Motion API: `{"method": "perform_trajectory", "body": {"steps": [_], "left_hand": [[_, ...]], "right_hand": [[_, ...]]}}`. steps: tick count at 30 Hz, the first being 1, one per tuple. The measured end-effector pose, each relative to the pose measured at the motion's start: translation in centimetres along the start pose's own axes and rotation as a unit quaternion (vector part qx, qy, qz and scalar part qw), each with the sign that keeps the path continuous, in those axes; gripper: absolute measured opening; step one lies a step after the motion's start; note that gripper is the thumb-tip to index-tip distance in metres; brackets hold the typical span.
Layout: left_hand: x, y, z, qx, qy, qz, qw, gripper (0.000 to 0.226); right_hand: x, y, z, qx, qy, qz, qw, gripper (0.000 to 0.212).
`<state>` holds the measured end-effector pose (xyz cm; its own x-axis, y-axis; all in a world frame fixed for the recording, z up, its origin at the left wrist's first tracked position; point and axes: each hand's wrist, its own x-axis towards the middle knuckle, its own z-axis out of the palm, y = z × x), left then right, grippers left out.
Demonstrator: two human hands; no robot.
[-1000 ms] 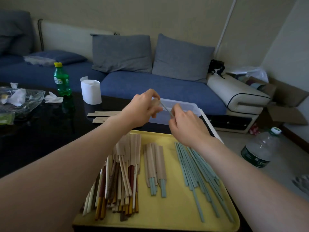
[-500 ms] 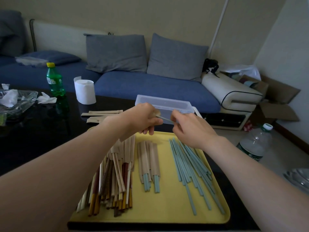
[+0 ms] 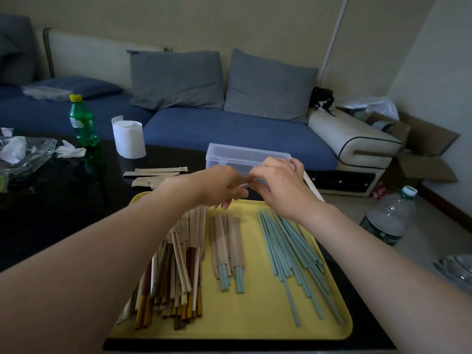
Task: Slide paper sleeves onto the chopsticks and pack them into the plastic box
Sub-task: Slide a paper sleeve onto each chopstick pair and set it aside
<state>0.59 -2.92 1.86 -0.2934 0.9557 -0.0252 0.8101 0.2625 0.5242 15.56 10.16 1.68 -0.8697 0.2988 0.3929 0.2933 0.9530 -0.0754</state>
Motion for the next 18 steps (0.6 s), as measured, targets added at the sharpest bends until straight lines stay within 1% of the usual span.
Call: {"method": "perform_trajectory", "body": {"steps": [2, 4, 7, 9, 11, 13, 15, 17, 18], "left_hand": [[0.0, -0.2, -0.2, 0.008, 0.016, -0.01, 1.0, 0.026], [0.0, -0.4, -0.4, 0.0, 0.034, -0.013, 0.999, 0.026], [0.0, -0.4, -0.6, -0.012, 0.04, -0.013, 0.999, 0.026], [0.1, -0.4, -0.5, -0.007, 0.029, -0.016, 0.999, 0.028], [0.1, -0.2, -0.2, 0.002, 0.021, -0.018, 1.0, 0.03], [0.1, 0.3, 0.0, 0.005, 0.022, -0.014, 1.0, 0.032], [0.1, 0.7, 0.1, 0.009, 0.029, -0.008, 0.999, 0.034], [0.0, 1.1, 0.1, 0.017, 0.033, -0.01, 0.999, 0.04], [-0.1, 1.1, 0.1, 0.018, 0.027, -0.016, 0.999, 0.041]], "right_hand": [[0.0, 0.0, -0.3, 0.014, 0.013, 0.042, 0.999, 0.026], [-0.1, 0.1, -0.8, 0.051, 0.033, 0.12, 0.991, 0.04], [0.2, 0.2, -0.9, 0.176, 0.051, 0.228, 0.956, 0.048], [0.3, 0.0, -0.9, 0.229, 0.059, 0.272, 0.933, 0.053], [0.5, -0.3, -0.9, 0.267, 0.075, 0.287, 0.917, 0.06], [0.6, -1.0, -0.9, 0.284, 0.072, 0.293, 0.91, 0.06], [0.7, -2.0, -0.7, 0.31, 0.036, 0.288, 0.905, 0.053], [0.8, -2.6, -0.4, 0.36, -0.02, 0.289, 0.887, 0.058], [0.8, -2.7, -0.2, 0.371, -0.029, 0.294, 0.88, 0.061]]}}
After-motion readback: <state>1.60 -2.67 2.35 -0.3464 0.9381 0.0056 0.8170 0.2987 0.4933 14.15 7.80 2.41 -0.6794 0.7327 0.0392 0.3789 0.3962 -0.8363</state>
